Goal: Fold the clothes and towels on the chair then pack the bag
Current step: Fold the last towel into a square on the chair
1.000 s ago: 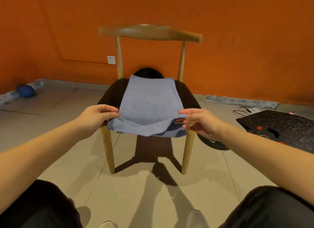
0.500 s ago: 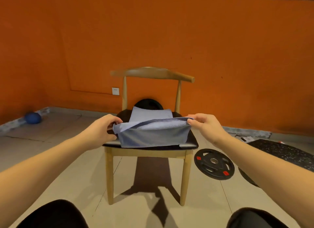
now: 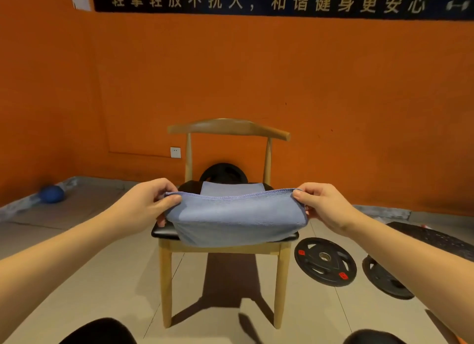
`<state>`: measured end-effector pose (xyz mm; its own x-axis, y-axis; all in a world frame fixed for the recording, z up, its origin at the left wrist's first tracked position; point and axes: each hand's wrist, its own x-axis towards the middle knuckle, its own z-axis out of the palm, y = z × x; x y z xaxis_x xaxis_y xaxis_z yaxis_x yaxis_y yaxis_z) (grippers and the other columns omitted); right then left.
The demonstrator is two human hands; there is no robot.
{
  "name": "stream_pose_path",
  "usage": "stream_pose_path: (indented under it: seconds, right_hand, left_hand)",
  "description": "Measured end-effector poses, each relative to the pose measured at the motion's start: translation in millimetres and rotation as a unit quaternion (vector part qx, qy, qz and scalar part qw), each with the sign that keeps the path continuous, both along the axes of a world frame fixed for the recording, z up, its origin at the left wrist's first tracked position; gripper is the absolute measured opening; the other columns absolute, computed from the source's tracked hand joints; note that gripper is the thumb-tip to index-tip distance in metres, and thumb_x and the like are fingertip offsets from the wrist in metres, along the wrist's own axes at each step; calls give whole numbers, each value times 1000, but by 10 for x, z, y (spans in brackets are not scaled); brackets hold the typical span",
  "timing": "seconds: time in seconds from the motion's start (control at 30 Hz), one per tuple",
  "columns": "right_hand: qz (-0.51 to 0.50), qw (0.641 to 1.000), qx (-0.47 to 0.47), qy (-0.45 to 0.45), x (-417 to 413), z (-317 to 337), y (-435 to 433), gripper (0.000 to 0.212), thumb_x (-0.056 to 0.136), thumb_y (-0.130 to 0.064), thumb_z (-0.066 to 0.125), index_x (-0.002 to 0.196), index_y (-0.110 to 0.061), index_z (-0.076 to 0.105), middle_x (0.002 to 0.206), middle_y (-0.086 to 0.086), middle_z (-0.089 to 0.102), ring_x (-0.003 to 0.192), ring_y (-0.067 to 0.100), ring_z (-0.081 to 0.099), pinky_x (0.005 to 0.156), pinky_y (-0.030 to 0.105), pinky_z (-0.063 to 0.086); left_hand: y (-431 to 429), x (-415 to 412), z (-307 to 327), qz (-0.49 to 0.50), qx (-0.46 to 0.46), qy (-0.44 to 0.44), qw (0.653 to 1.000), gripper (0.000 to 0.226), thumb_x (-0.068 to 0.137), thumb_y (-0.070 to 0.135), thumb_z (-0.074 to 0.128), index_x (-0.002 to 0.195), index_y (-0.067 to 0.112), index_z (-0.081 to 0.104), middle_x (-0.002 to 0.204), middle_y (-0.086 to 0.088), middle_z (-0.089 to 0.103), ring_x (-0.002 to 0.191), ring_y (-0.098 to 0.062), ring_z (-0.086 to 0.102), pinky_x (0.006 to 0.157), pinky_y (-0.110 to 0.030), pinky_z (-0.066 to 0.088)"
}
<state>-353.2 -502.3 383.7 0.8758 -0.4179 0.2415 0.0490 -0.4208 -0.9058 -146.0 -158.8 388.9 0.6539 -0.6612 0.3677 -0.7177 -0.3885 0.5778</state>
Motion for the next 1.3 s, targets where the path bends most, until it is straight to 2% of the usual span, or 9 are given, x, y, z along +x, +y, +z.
stream_pose_path:
  seconds: [0.13,0.33,0.47,0.63,0.8,0.97,1.07,1.13,1.3]
  right_hand:
    - [-26,997,54,42,156,-91,-105,29,103,-21,59,98,6,69,80,10,63,70,19,55,57,27,43]
    - [-87,993,37,76,711,-205,-340,21,99,-23,66,95,-5,76,95,22,73,79,24,64,66,34,51]
    - [-130,986,52,86,1294,-231,-639,23,97,-27,70,90,-6,79,100,24,73,82,29,62,70,42,49]
    - [-170,978,48,110,2146,-231,-1113,27,97,-29,69,88,-4,74,82,15,67,69,27,58,61,35,49]
    - [-203,967,27,153,2909,-518,-1674,26,94,-24,74,83,-2,68,63,12,54,48,22,42,47,31,37]
    - [-218,958,-40,184,3492,-924,-2094,36,94,-25,75,69,-6,56,64,9,55,59,23,51,55,31,42]
    - [-187,952,-68,231,3677,-1185,-2214,29,91,-26,78,80,1,72,84,14,71,83,27,66,71,38,54]
    - [-170,951,-79,247,3747,-1303,-2256,20,89,-24,80,86,-5,77,94,13,74,95,27,67,75,35,52]
    - [-138,956,-79,245,3824,-1346,-2341,12,88,-20,81,84,-9,79,91,9,73,87,20,64,77,32,52]
  left_hand:
    - [-125,106,33,-20,13,64,998,15,101,38,58,96,25,66,65,-12,71,53,-24,65,60,-37,56]
    - [-577,642,-97,29,38,19,999,20,103,39,53,93,25,64,54,1,67,46,-20,63,50,-30,51]
    - [-1017,1199,-156,70,41,-6,997,23,102,41,55,96,23,67,81,2,70,68,-19,69,55,-33,57]
    - [-1677,2006,-221,99,58,-14,993,24,102,39,58,94,18,69,89,-2,70,78,-18,63,65,-33,52]
    - [-2265,2720,-496,111,62,19,992,22,101,39,60,92,21,68,87,-1,68,76,-17,62,60,-30,47]
    - [-2679,3264,-963,116,74,38,990,24,98,41,64,87,21,73,86,0,70,81,-19,64,70,-36,52]
    - [-2828,3468,-1282,113,100,79,985,22,95,39,69,80,23,72,84,-1,72,79,-18,65,70,-35,52]
    - [-2878,3530,-1440,106,128,93,982,21,94,37,72,81,22,74,84,-1,72,82,-19,65,74,-37,55]
    - [-2887,3590,-1557,76,146,63,984,17,92,37,75,83,23,78,86,2,72,83,-17,64,78,-40,56]
